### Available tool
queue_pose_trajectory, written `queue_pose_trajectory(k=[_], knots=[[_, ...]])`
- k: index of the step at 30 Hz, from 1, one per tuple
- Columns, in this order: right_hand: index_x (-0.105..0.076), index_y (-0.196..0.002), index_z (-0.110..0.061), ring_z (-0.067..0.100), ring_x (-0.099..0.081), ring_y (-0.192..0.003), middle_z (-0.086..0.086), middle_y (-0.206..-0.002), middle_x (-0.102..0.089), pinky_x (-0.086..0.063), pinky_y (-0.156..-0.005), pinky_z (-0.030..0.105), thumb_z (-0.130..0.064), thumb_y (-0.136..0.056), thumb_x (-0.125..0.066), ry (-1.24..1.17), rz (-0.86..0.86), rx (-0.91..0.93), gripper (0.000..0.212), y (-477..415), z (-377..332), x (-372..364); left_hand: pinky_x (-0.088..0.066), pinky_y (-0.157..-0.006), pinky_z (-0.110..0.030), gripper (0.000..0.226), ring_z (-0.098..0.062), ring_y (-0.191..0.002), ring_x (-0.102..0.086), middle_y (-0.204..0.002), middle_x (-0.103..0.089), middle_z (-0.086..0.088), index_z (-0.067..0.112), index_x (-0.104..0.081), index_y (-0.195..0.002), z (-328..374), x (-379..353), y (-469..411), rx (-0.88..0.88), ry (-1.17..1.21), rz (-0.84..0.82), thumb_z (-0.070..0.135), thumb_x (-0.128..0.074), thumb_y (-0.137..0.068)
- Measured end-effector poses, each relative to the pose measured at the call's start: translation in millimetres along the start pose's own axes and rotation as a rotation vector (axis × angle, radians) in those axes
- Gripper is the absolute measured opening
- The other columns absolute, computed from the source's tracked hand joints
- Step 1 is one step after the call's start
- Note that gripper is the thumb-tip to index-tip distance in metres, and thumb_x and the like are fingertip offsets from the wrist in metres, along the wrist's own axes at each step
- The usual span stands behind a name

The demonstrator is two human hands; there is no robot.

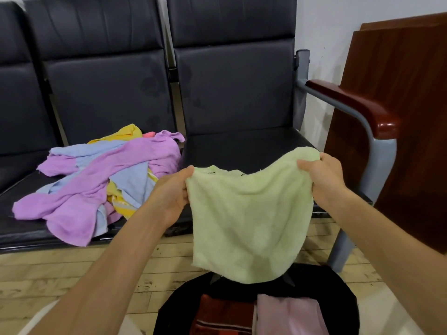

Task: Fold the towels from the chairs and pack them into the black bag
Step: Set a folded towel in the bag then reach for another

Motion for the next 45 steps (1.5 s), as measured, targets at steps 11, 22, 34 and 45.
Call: queue_pose_trajectory(k=[11, 22, 34, 45], knots=[[-0.052, -0.113, -0.013, 0.012, -0.052, -0.091, -0.007, -0.094, -0.052, -0.04, -0.068, 0.022, -0.02, -0.094, -0.06, 0.341, 0.013, 0.361, 0.022, 41.9, -56.3, -3.0, -0.05, -0.079, -0.038, 0.015, -0.02, -0.085, -0.059, -0.09, -0.062, -0.008, 0.01, -0.059, -0.091, 62.3, -9.0, 35.2, -0.187, -0.107, 0.023, 0.025, -0.06, -0.092], [-0.062, -0.113, -0.015, 0.013, -0.051, -0.105, -0.003, -0.112, -0.061, -0.039, -0.085, 0.026, -0.022, -0.09, -0.067, 0.326, 0.154, 0.682, 0.024, 80.5, -207.1, 44.3, -0.034, -0.045, -0.024, 0.01, -0.016, -0.058, -0.041, -0.069, -0.046, -0.004, 0.011, -0.053, -0.084, 215.7, 13.4, 93.3, -0.47, -0.077, 0.222, 0.017, -0.059, -0.09], [-0.07, -0.107, -0.016, 0.022, -0.067, -0.097, 0.005, -0.109, -0.07, -0.056, -0.085, 0.039, -0.024, -0.063, -0.088, -0.352, -0.075, 0.116, 0.049, 80.0, -222.9, 58.6, -0.049, -0.08, -0.037, 0.01, -0.024, -0.087, -0.051, -0.082, -0.052, -0.007, 0.01, -0.056, -0.084, 229.0, 31.9, 107.0, -0.36, 0.006, 0.112, 0.005, -0.06, -0.091], [-0.073, -0.108, -0.012, 0.019, -0.06, -0.109, 0.007, -0.115, -0.069, -0.039, -0.093, 0.023, -0.01, -0.094, -0.058, 0.535, 0.052, 0.682, 0.02, 100.8, -250.0, 61.6, -0.053, -0.087, -0.036, 0.02, -0.026, -0.103, -0.062, -0.109, -0.066, -0.015, 0.004, -0.067, -0.109, 249.0, 40.2, 125.6, -0.546, -0.436, 0.155, 0.005, -0.059, -0.092]])
Point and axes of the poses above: each hand's wrist, its own y-axis away from the middle knuckle, its own x-axis out of the back of the hand, z = x × y, the point moved 9 cm from there along -y, towards the middle knuckle
